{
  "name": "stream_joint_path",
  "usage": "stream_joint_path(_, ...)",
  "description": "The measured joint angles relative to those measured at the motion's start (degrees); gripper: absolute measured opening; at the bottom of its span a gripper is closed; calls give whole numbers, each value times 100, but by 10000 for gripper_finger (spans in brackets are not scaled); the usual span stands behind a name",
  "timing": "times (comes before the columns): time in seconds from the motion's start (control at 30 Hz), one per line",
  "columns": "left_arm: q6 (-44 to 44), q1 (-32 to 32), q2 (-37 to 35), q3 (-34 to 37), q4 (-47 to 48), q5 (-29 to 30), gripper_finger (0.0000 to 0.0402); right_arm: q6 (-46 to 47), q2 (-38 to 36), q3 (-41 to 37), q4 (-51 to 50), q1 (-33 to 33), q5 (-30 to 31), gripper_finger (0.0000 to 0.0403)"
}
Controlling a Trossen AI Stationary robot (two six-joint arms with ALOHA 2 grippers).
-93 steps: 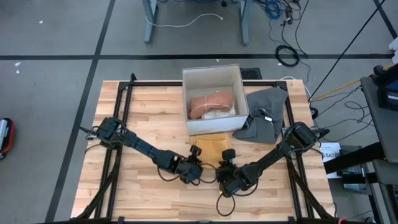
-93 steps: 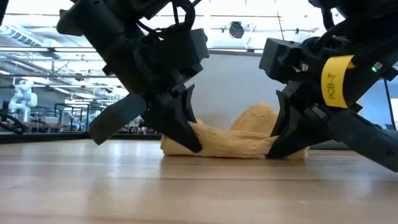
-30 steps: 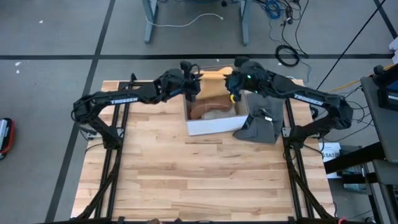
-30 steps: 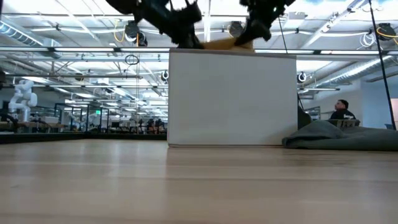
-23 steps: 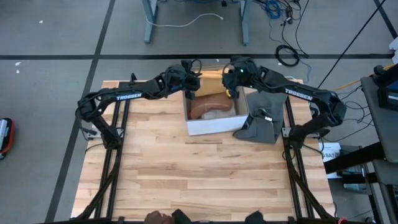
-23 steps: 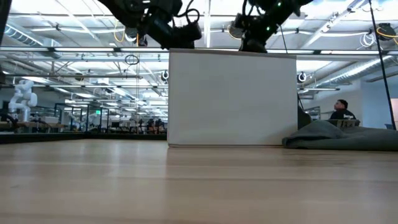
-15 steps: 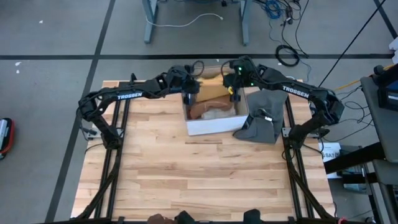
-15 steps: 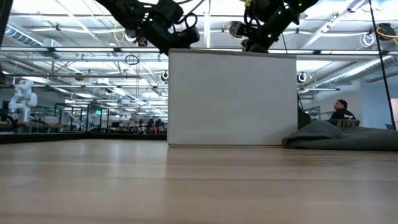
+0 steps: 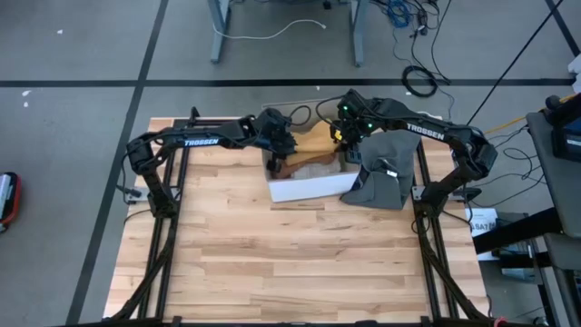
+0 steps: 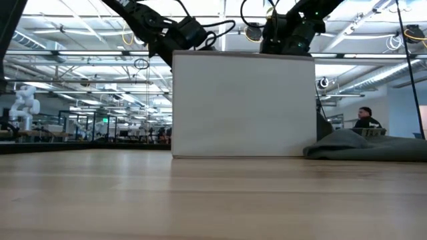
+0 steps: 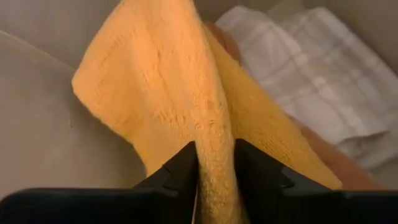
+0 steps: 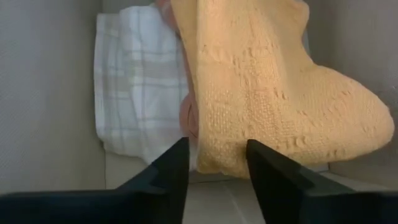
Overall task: Fold towel
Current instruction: Fold the orange towel
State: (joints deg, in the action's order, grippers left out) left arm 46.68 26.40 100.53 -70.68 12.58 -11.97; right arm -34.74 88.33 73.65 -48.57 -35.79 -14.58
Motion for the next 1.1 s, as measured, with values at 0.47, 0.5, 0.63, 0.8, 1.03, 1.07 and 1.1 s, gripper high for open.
stream_joint_path(0.47,-461,-528,0,-1235,840,-259,138,135,-836,-7,400,15,-1236,182)
stream_joint_path(0.5,-460,-573,0,-1336,1016,-248,138,157,-953,-7,392,15,-1240,182)
stream_joint_path(0.63,-452,-786,0,-1751,1499,-24,138,218,-1455,-7,258,15,-1231,183)
stream_joint_path(0.8,-445,-1133,0,-2151,1726,149,138,323,-2083,-4,-254,22,-692,183)
stream_joint_path(1.03,-274,-1827,0,-2403,1609,436,138,945,-2543,-4,-1508,24,-460,183)
stream_joint_path(1.07,-267,-1925,0,-2403,1613,441,138,1060,-2557,-4,-1720,26,-462,183)
stream_joint_path(1.1,-272,-2027,0,-2403,1615,444,138,1183,-2557,-6,-1895,26,-465,183)
